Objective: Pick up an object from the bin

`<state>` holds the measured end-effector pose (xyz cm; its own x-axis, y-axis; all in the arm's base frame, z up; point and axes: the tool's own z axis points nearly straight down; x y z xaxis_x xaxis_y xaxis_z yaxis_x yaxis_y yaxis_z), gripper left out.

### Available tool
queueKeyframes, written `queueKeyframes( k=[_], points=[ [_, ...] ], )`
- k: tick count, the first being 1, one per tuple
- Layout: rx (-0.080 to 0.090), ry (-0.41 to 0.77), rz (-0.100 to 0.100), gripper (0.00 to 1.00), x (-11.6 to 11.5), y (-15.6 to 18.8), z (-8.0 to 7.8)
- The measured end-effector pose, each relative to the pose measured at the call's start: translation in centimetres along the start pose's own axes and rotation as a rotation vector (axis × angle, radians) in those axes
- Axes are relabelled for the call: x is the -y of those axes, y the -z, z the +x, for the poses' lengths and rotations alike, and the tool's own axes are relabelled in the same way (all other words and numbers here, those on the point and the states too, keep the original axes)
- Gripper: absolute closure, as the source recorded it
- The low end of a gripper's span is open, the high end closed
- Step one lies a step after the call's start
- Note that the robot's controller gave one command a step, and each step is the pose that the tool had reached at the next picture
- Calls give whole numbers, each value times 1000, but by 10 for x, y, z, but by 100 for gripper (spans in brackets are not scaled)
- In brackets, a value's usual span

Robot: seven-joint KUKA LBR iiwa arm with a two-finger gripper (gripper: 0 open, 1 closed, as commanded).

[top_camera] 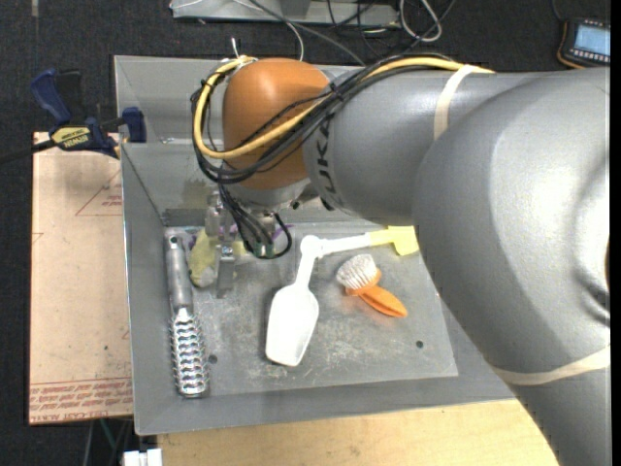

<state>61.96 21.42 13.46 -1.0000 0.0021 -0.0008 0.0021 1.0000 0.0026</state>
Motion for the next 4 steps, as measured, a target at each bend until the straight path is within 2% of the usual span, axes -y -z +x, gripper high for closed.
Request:
queueKeyframes(
  k=[1,2,3,4],
  points=[
    [0,0,0,0,0,0,0],
    [0,-184,-1,0,-1,-57,-4],
    [8,-210,-5,100,5,-63,35],
    [8,-211,-5,100,5,-63,35]
  ],
)
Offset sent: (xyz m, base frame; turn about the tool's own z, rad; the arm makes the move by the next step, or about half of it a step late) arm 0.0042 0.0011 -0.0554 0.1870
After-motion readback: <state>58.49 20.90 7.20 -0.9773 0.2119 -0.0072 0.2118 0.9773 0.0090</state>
